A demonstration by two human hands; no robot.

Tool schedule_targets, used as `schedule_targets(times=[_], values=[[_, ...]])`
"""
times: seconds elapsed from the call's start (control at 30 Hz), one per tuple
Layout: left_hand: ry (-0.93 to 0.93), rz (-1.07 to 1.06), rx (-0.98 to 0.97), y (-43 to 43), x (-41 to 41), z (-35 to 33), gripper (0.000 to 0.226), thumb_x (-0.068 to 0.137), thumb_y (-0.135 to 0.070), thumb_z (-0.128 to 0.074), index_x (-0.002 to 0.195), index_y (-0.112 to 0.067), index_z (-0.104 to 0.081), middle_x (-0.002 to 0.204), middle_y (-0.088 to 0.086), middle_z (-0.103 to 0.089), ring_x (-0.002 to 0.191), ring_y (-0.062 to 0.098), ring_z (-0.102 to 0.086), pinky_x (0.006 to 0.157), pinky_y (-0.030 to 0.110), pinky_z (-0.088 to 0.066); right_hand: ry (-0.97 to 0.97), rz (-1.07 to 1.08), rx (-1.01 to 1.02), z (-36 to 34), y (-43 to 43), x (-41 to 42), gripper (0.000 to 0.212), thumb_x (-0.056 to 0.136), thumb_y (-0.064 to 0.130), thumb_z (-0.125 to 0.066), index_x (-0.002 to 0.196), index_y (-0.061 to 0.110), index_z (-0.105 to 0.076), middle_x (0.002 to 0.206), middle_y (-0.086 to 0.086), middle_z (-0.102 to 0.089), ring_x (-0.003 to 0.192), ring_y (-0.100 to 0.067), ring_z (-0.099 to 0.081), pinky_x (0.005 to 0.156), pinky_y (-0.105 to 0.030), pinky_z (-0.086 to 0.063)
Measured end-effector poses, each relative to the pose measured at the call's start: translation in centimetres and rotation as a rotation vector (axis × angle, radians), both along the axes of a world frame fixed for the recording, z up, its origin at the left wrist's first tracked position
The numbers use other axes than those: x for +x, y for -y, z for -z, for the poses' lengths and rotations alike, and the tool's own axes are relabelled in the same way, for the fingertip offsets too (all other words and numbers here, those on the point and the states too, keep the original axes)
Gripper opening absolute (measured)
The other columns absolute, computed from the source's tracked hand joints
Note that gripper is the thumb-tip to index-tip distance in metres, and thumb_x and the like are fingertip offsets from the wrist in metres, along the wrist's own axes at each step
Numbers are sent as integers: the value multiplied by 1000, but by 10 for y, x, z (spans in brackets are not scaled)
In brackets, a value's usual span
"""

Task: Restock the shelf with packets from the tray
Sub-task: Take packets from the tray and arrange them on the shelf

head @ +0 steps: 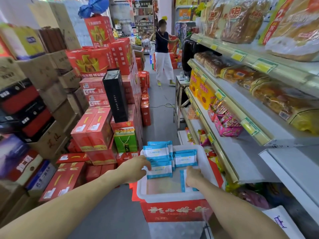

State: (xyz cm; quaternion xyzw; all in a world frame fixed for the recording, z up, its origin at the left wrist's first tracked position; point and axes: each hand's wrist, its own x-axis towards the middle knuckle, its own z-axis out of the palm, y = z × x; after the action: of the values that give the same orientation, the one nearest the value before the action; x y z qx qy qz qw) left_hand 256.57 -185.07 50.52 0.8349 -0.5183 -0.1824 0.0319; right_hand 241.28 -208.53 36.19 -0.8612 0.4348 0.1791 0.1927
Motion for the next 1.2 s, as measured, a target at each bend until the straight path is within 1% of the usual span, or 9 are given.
schedule_targets(times=[0.1,0.2,0.37,0.5,0.73,0.8,0.87,1.0,1.2], values=[[8,-10,13,-5,7,2,35,96,-18,-54,121,-36,-68,135,-6,-54,117,14,-58,94,34,-56,66,-69,36,-16,-5,-7,33,92,7,-64,120,19,-52,111,-6,-62,101,-23,-63,80,-38,-56],[3,-11,19,-2,12,5,34,96,-18,-55,123,-35,-68,134,-7,-54,117,15,-59,92,34,-58,158,-121,46,-31,-7,-13,28,93,1,-57,105,26,-52,106,-3,-60,94,-20,-61,79,-38,-55],[-27,18,5,19,16,19,35,96,-17,-56,125,-33,-68,134,-3,-59,120,17,-58,99,34,-53,248,-228,95,-72,0,-23,47,89,2,-69,120,35,-54,126,0,-58,107,-19,-62,84,-37,-59],[-70,22,38,42,17,37,36,98,-17,-57,130,-30,-66,136,-1,-58,123,20,-57,102,32,-50,313,-280,124,-111,5,-42,57,87,6,-74,134,33,-57,126,13,-50,108,-8,-54,69,-13,-45],[-29,78,124,75,24,78,38,98,-20,-58,134,-31,-63,138,3,-52,121,25,-54,106,36,-47,391,-195,130,-148,10,-80,65,82,15,-78,128,55,-57,138,5,-54,109,-16,-61,86,-38,-59],[31,99,140,80,23,87,38,99,-23,-58,135,-34,-62,139,5,-47,123,27,-51,107,38,-45,399,-210,113,-157,10,-92,64,82,18,-79,130,54,-56,139,5,-55,111,-17,-60,90,-40,-56],[103,121,154,82,20,95,37,99,-30,-60,134,-40,-61,142,5,-39,129,31,-43,112,43,-40,405,-218,103,-166,10,-104,61,84,18,-79,132,49,-57,138,8,-54,112,-15,-59,87,-32,-54],[174,103,161,79,10,108,28,98,-42,-57,125,-48,-63,146,2,-29,137,34,-30,118,49,-27,418,-199,81,-178,11,-118,60,86,15,-79,136,41,-60,139,6,-55,94,-2,-57,67,-18,-42],[-11,30,160,83,-3,111,11,100,-53,-54,98,-51,-64,138,-6,-38,130,26,-41,115,44,-33,422,-168,91,-183,8,-129,59,89,13,-78,138,39,-59,134,9,-52,107,-7,-57,65,-12,-41]])
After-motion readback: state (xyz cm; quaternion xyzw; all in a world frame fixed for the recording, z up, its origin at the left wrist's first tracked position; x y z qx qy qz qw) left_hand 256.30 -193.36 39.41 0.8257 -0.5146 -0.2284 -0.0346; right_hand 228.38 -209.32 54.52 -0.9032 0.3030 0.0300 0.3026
